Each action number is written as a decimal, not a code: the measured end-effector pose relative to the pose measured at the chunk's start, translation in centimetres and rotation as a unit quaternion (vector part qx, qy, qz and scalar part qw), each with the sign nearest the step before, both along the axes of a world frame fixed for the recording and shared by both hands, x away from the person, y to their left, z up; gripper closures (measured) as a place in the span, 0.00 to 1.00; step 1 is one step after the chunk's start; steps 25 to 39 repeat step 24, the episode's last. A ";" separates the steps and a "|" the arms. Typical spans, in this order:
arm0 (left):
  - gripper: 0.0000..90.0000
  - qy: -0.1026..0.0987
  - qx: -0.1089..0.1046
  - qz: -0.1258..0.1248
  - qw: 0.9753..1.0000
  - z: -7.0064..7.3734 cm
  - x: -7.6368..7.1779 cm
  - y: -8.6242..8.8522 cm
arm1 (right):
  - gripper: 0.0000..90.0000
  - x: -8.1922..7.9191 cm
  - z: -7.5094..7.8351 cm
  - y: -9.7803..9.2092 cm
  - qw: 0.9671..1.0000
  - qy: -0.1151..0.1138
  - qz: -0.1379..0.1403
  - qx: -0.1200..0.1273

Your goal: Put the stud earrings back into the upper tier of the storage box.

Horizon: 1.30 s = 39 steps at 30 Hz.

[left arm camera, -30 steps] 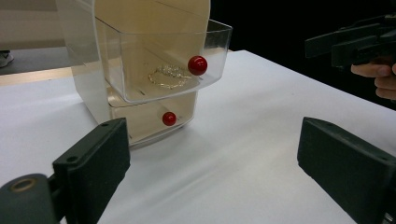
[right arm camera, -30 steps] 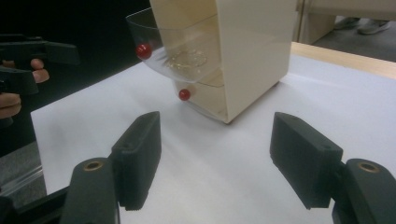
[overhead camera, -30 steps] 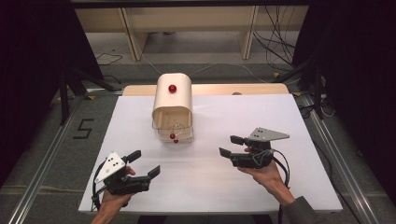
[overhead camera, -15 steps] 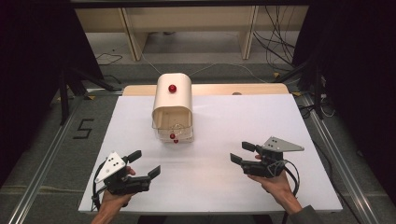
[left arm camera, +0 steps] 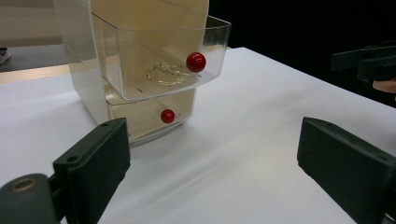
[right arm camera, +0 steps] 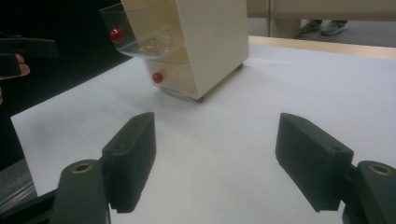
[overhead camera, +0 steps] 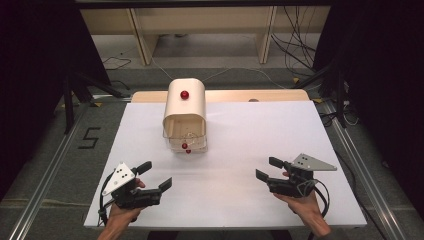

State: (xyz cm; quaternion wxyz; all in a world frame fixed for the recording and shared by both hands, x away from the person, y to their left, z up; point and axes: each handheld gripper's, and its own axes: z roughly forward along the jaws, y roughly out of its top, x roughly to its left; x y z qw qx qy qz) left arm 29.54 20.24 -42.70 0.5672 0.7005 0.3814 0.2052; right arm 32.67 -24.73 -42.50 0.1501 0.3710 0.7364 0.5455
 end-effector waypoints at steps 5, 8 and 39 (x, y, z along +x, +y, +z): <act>0.10 0.004 0.003 0.002 1.000 0.0 0.1 0.0 | 0.32 -0.4 -0.3 -0.7 1.000 0.003 -0.006 0.003; 0.10 0.005 0.004 0.001 1.000 -0.1 0.1 0.0 | 0.32 -0.6 -0.4 -0.9 1.000 0.004 -0.006 0.002; 0.10 0.005 0.004 0.000 1.000 -0.1 0.1 -0.1 | 0.32 -0.6 -0.7 -1.0 1.000 0.005 -0.011 0.001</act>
